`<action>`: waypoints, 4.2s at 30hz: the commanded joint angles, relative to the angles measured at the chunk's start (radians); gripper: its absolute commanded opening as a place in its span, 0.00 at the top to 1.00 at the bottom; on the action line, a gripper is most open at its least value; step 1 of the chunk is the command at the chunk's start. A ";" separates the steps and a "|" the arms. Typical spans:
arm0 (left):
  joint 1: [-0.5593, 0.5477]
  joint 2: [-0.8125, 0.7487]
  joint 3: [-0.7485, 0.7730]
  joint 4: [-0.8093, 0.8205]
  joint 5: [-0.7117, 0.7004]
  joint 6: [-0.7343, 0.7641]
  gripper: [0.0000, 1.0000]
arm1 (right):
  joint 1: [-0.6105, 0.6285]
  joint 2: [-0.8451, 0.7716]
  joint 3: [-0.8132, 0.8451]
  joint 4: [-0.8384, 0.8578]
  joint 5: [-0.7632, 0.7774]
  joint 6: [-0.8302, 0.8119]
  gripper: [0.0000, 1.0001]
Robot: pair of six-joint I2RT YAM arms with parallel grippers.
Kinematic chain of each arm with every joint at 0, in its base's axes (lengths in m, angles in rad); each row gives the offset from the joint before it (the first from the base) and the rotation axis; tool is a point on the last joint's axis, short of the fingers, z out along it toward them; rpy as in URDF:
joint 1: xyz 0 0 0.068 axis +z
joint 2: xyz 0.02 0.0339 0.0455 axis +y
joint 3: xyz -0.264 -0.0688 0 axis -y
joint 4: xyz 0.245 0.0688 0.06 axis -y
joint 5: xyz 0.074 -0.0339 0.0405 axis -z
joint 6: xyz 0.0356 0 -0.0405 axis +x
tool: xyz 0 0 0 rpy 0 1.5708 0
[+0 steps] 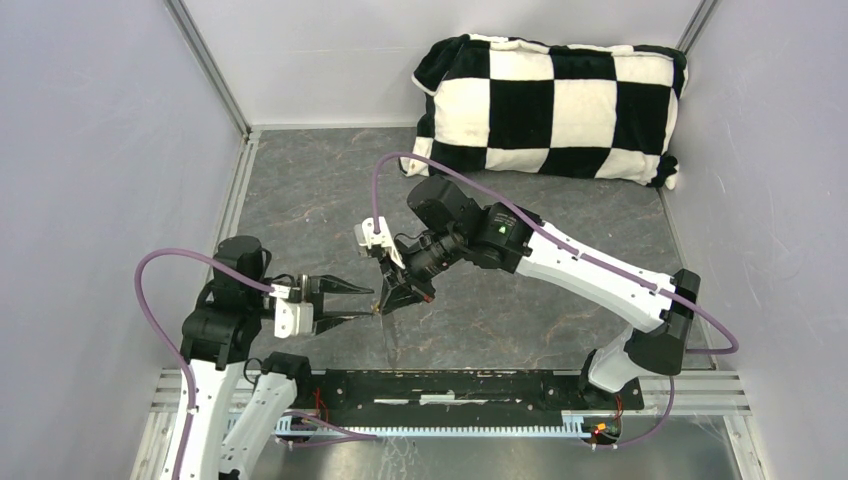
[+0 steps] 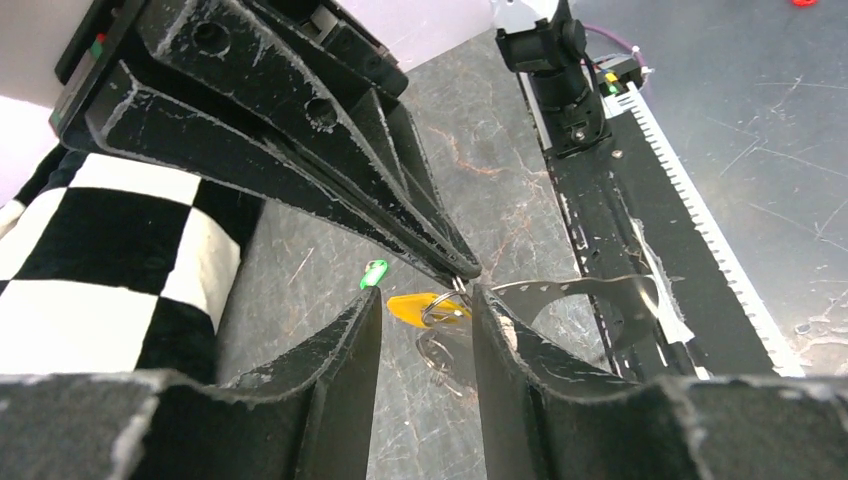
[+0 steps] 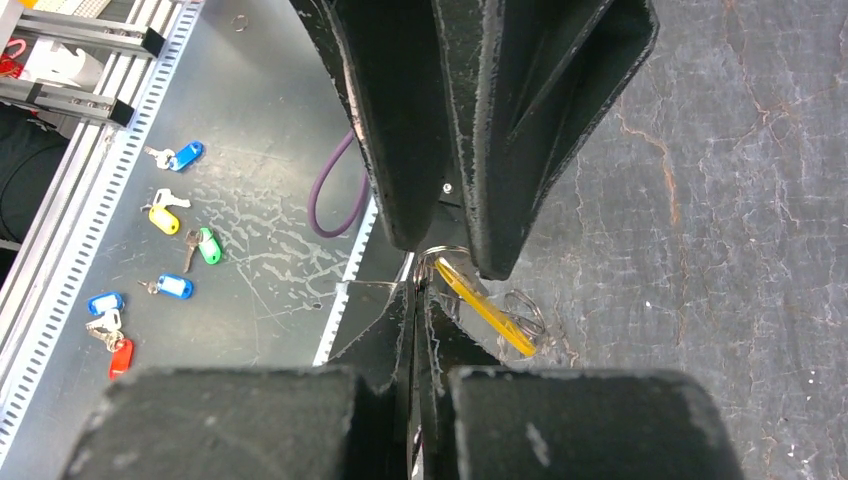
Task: Put the keys on the keyring
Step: Adjust the key on the keyring.
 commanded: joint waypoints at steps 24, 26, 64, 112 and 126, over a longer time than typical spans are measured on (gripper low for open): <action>-0.207 0.140 0.111 -0.356 -0.164 0.588 0.69 | -0.016 -0.036 0.025 0.005 -0.010 -0.006 1.00; -0.207 0.089 0.066 -0.227 -0.174 0.493 0.69 | -0.018 -0.046 0.005 0.031 -0.007 0.011 1.00; -0.207 -0.168 -0.130 0.147 -0.327 0.508 0.75 | -0.064 -0.355 -0.609 1.017 0.248 0.615 1.00; -0.207 0.127 0.038 0.185 -0.210 -0.316 0.79 | -0.071 -0.383 -0.629 1.018 0.169 0.412 1.00; -0.207 0.146 0.045 0.181 -0.178 -0.316 0.87 | -0.070 -0.378 -0.627 1.020 0.143 0.412 1.00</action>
